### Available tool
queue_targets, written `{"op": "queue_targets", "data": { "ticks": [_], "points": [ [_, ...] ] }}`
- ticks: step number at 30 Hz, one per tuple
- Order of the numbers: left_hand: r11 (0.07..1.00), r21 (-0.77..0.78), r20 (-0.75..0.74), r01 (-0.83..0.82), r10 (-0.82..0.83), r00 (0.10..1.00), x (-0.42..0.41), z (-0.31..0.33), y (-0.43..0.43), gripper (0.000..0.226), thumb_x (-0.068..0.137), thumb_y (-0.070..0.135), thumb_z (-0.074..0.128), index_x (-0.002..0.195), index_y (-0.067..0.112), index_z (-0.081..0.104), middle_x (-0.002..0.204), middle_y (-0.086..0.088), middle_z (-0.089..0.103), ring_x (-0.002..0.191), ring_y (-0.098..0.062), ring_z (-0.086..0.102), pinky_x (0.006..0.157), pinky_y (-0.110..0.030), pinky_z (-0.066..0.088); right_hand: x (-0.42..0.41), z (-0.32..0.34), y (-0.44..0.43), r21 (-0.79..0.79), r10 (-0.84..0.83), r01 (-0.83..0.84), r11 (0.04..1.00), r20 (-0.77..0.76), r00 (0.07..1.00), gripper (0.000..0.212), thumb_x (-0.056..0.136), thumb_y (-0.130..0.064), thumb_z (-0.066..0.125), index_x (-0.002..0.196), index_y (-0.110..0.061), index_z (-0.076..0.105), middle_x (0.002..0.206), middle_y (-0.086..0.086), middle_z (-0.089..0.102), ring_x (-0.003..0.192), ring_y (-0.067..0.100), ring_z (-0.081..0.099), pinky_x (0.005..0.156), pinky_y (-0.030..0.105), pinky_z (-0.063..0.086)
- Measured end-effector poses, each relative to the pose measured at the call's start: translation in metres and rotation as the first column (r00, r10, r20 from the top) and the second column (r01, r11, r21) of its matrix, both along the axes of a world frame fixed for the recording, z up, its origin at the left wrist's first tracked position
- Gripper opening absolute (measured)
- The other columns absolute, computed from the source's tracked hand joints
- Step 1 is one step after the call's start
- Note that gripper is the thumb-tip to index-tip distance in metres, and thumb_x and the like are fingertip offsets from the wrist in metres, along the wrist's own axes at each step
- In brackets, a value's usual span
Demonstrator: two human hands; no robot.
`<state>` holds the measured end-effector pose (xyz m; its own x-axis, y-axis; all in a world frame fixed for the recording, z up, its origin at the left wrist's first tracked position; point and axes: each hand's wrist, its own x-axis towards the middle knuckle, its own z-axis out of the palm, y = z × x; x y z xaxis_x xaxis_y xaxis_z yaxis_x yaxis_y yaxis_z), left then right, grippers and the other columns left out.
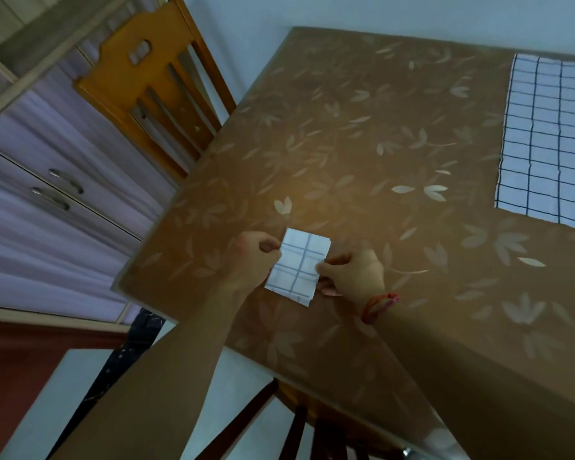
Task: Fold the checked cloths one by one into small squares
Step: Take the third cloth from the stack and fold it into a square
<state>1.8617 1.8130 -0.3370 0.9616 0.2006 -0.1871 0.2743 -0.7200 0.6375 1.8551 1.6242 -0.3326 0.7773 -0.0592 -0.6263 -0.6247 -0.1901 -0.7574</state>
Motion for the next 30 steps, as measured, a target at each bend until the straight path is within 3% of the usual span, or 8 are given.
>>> {"op": "queue_targets", "data": {
  "ticks": [9,12,14,17,19,21,25,30],
  "points": [
    [0.997,0.066,0.092,0.048,-0.054,0.994,-0.007,-0.005,-0.004,0.014,0.081,0.017,0.070,0.094,0.019,0.072,0.083,0.010,0.067,0.076,-0.006,0.060,0.070,-0.027,0.053,-0.005,-0.001,-0.001,-0.142,0.057,-0.039,0.989,0.127,0.990,0.011,0.081,-0.010,0.076,0.075,-0.009,0.067,0.066,0.009,0.071,0.057,0.018,0.071,0.052,0.033,0.060],
    [0.985,0.133,0.213,0.110,-0.137,0.967,-0.010,-0.011,-0.002,0.016,0.085,0.013,0.063,0.099,0.016,0.070,0.095,0.005,0.065,0.087,-0.011,0.059,0.078,-0.031,0.053,-0.006,-0.002,-0.007,-0.318,0.156,-0.069,0.946,0.257,0.954,0.011,0.082,-0.023,0.072,0.073,-0.017,0.068,0.066,-0.003,0.069,0.059,0.011,0.066,0.056,0.028,0.057],
    [0.960,0.221,0.317,0.172,-0.238,0.918,-0.011,-0.014,-0.001,0.022,0.089,0.007,0.058,0.108,0.009,0.069,0.110,-0.002,0.066,0.105,-0.016,0.058,0.094,-0.030,0.048,-0.007,-0.002,-0.006,-0.482,0.306,-0.089,0.872,0.394,0.867,0.011,0.086,-0.026,0.064,0.079,-0.018,0.068,0.074,-0.006,0.065,0.066,0.006,0.059,0.059,0.024,0.048],
    [0.851,0.430,0.349,0.301,-0.465,0.814,-0.011,-0.020,-0.001,0.033,0.087,-0.003,0.059,0.120,0.000,0.064,0.126,-0.010,0.063,0.122,-0.023,0.053,0.112,-0.020,0.024,-0.013,-0.008,0.009,-0.654,0.572,-0.091,0.751,0.574,0.586,0.022,0.090,-0.020,0.058,0.108,-0.010,0.067,0.105,0.007,0.061,0.091,0.022,0.057,0.076,0.034,0.050],
    [0.801,0.470,0.311,0.370,-0.543,0.780,-0.012,-0.027,-0.002,0.038,0.086,-0.005,0.062,0.124,0.000,0.061,0.131,-0.011,0.060,0.127,-0.024,0.051,0.113,-0.021,0.017,-0.014,-0.020,0.022,-0.791,0.758,-0.142,0.596,0.494,0.425,0.042,0.092,-0.020,0.052,0.130,-0.001,0.055,0.131,0.017,0.055,0.119,0.032,0.053,0.098,0.041,0.048],
    [0.773,0.472,0.269,0.424,-0.584,0.766,-0.014,-0.033,-0.001,0.040,0.091,0.004,0.053,0.130,0.003,0.056,0.135,-0.009,0.057,0.131,-0.021,0.047,0.112,-0.025,0.024,-0.013,-0.032,0.031,-0.867,0.864,-0.208,0.452,0.367,0.346,0.055,0.097,-0.026,0.036,0.143,0.004,0.040,0.149,0.022,0.040,0.140,0.034,0.037,0.113,0.045,0.036],
    [0.734,0.490,0.198,0.470,-0.619,0.760,-0.012,-0.036,0.003,0.051,0.092,0.024,0.035,0.138,0.005,0.049,0.143,-0.006,0.050,0.137,-0.019,0.039,0.109,-0.029,0.032,-0.010,-0.046,0.034,-0.885,0.908,-0.318,0.340,0.220,0.357,0.067,0.099,-0.039,0.022,0.150,0.004,0.021,0.159,0.020,0.021,0.149,0.031,0.017,0.118,0.049,0.025],
    [0.737,0.481,0.182,0.474,-0.613,0.769,-0.012,-0.042,0.009,0.050,0.091,0.003,0.060,0.139,0.006,0.047,0.149,-0.006,0.042,0.140,-0.019,0.033,0.108,-0.038,0.038,-0.023,-0.045,0.007,-0.918,0.897,-0.295,0.265,0.123,0.425,0.074,0.098,-0.049,0.020,0.151,0.002,0.019,0.161,0.019,0.013,0.150,0.029,0.010,0.121,0.046,0.011]
  ]
}}
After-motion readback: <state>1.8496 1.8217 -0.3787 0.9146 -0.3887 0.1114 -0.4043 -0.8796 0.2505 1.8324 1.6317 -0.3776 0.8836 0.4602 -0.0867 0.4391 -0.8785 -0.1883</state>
